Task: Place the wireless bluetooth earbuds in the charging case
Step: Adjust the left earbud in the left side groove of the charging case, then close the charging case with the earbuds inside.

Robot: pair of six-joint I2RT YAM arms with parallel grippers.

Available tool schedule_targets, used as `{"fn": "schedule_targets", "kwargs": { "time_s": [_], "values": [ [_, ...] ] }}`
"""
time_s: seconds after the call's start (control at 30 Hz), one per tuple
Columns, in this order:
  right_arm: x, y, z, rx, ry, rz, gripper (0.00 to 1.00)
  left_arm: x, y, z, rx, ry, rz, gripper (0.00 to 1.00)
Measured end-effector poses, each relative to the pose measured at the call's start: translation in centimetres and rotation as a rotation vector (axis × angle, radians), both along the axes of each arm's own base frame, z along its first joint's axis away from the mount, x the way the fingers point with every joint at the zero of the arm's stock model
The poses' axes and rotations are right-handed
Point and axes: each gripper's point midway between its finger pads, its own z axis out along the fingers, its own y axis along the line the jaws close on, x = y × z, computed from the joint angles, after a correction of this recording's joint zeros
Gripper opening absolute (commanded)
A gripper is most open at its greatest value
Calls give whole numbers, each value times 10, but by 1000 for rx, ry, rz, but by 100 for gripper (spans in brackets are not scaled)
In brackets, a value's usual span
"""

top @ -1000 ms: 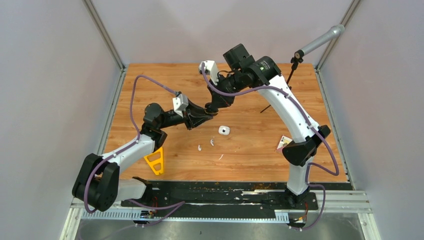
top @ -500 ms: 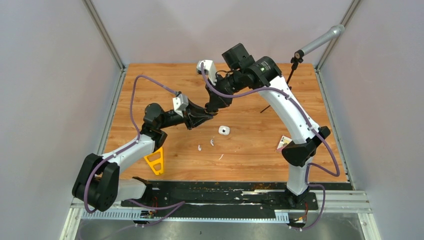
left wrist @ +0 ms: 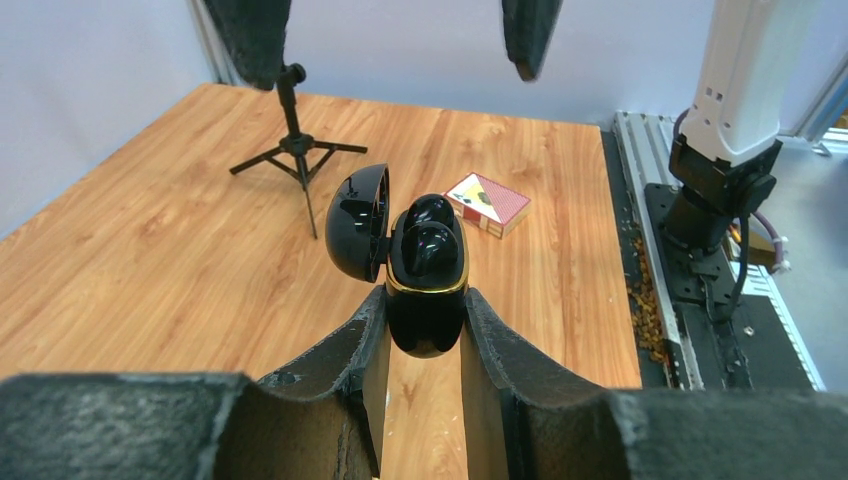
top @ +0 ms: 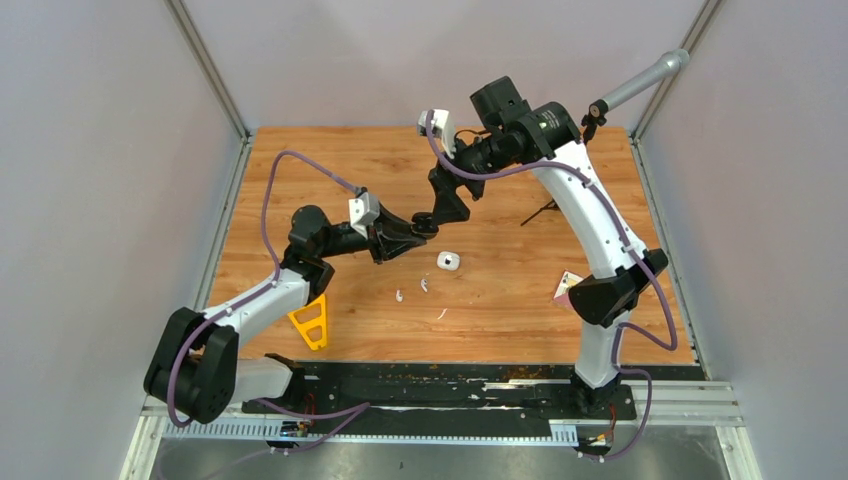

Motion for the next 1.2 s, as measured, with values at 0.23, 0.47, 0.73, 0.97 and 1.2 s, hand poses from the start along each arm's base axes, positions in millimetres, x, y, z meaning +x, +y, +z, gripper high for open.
{"fn": "schedule_targets", "kwargs": {
  "time_s": [0.23,0.47,0.73,0.97,1.2],
  "values": [
    [-9,8,-19,-5,47,100,99,-6,0,-6,32,-2,-39,0],
    [-22,11,-44,-37,116,190,99,-7,-1,-3,41,-13,-52,0],
    [-31,20,-54,-51,141,237,99,6,-2,-2,47,32,-1,0],
    [-23,17,-62,-98,103,208,99,19,0,-10,38,149,80,0],
    [-7,11,-75,-161,76,133,99,26,1,-17,32,227,124,0]
  ]
}}
